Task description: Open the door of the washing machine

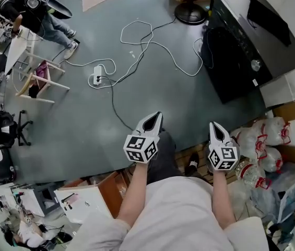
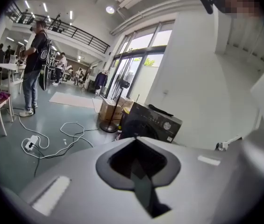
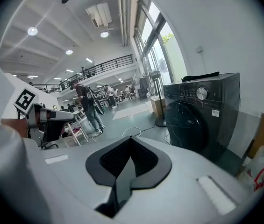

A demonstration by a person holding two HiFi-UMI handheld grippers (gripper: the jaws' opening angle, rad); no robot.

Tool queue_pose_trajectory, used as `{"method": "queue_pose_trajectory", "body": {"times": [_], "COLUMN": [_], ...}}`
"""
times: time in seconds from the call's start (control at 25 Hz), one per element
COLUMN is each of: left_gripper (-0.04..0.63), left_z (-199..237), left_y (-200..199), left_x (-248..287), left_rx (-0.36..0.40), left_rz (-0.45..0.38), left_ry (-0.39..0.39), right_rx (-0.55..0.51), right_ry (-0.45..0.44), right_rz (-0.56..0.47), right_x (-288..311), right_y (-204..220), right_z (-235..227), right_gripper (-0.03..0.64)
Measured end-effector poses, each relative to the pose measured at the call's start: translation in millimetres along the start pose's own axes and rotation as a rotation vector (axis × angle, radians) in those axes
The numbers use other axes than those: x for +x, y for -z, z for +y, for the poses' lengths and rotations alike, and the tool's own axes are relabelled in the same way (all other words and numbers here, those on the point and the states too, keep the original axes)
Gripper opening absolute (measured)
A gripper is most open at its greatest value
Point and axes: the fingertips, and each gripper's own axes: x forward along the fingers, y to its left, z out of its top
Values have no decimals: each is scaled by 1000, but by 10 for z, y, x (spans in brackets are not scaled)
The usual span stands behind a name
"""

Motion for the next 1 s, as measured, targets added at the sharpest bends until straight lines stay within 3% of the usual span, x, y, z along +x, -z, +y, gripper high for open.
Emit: {"method": "queue_pose_trajectory", "body": {"times": [0.2,0.36,0.6,0.92,1.0], "left_gripper": [56,55,57,57,57], "left_z": [490,714,629,620,698], "left_y": [-947,-1406,-1456,-1470,-1415], "left_x": [86,136,324,602,641], "left_rx": [-10,-27,18,73,48], "left_rz": [0,-17,16,49,71], "left_ry": [54,58,111,144,145], "right_rx": [103,37,38,75,90], "right_ry": [93,137,237,261,249], "right_rz": [-7,-12,-14,-21,-4], "right_x": [223,142,55,464,618], "right_y": [-546,-956,-1077,-1110,-1076], "right_z": [382,573,324,128,112], "right_gripper": [0,0,1,2,2]}}
